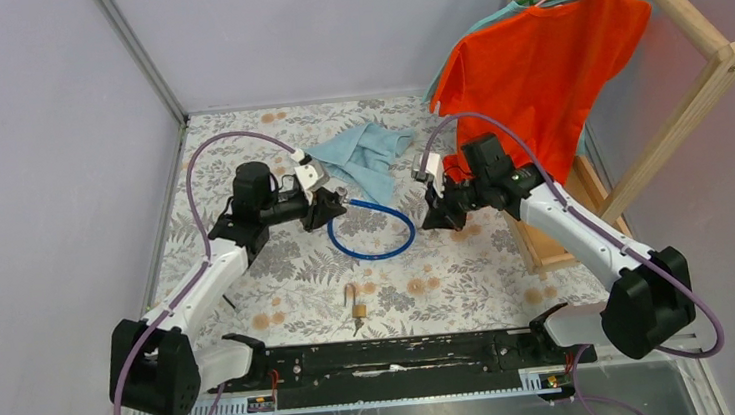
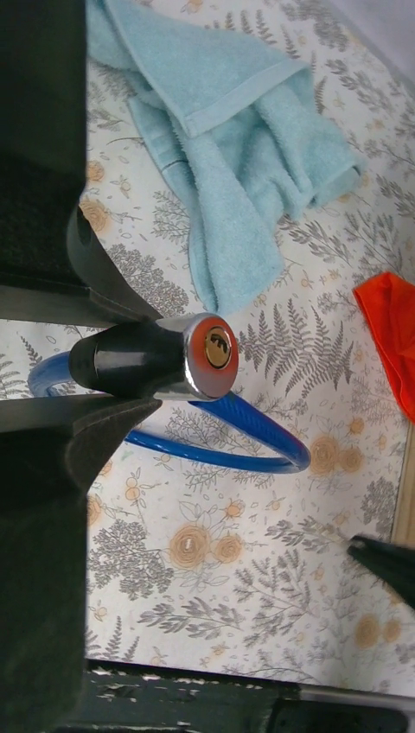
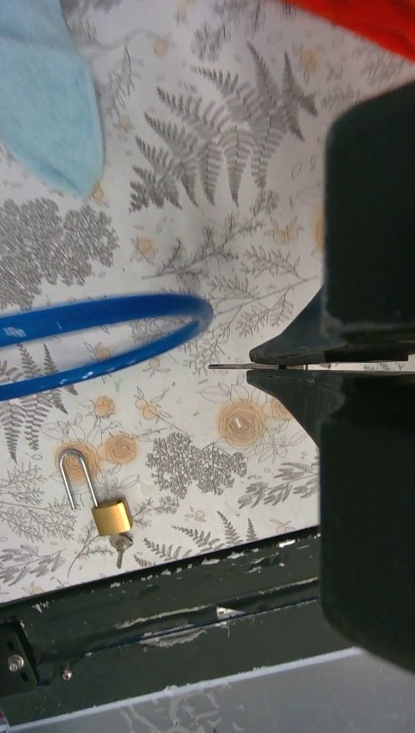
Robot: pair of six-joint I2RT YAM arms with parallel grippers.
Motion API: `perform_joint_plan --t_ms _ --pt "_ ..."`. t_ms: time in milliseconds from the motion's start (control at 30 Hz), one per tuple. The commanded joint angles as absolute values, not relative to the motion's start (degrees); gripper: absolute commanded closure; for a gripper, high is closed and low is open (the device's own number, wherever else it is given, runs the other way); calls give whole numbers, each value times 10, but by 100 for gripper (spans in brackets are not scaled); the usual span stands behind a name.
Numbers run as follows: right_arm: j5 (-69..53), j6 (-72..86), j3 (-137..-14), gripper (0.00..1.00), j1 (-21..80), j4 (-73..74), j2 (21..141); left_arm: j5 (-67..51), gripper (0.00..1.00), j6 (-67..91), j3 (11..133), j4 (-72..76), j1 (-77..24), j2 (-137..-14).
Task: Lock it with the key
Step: Place the key at the center of the board, then place the lock at the center of the board.
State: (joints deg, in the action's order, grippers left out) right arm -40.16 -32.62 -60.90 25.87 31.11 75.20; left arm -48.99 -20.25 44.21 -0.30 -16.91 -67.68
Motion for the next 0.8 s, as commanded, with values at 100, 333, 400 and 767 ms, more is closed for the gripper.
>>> perform_joint_plan --t_ms 100,333,400,767 --pt "-441 -240 -541 100 263 202 771 -379 100 -15 494 63 -144 -732" --pt "-416 -208 -498 100 273 160 813 -385 100 175 543 46 -103 -838" --pt "-410 -204 -494 100 273 155 828 -402 100 234 535 75 -90 -866" --pt "-389 -229 -475 100 274 155 863 -351 99 326 534 178 -156 -1001"
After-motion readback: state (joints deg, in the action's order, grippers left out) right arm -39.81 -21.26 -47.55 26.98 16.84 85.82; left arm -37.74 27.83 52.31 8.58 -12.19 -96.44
